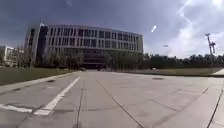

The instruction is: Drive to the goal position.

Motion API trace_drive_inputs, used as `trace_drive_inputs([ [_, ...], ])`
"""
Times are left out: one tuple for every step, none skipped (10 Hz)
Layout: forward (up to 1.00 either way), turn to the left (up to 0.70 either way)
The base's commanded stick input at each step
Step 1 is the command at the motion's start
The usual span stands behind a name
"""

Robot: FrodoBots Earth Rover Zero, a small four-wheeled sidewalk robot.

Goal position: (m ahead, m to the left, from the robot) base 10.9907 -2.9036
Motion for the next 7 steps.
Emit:
trace_drive_inputs([
  [0.5,0.5],
  [0.5,0.5],
  [0.5,0.5],
  [0.5,0.5],
  [0.5,0.5],
  [0.5,0.5],
  [0.5,0.17],
])
